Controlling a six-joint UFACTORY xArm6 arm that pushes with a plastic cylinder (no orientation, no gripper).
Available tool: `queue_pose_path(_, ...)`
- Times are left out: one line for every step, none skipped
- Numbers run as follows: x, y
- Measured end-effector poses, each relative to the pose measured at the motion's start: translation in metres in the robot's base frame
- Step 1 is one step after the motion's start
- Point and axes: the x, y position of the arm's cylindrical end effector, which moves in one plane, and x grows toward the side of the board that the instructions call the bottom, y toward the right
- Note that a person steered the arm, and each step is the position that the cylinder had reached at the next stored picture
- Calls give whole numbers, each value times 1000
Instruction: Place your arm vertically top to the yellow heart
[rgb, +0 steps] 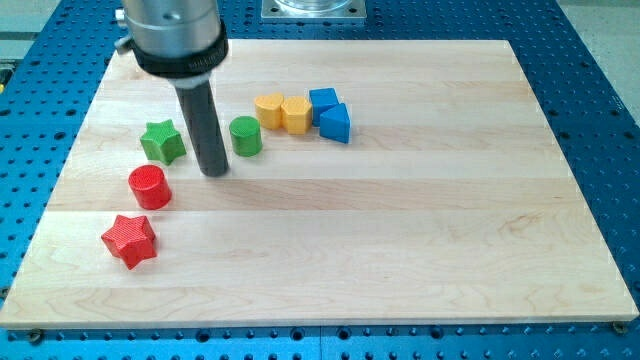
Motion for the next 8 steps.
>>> queue_pose_path(-9,67)
queue_pose_path(-49,37)
queue_pose_path(-83,1)
queue_pose_path(-98,-45)
queue_pose_path(-116,-31)
queue_pose_path(-137,-29)
queue_pose_path(-160,-13)
queue_pose_path(-180,9)
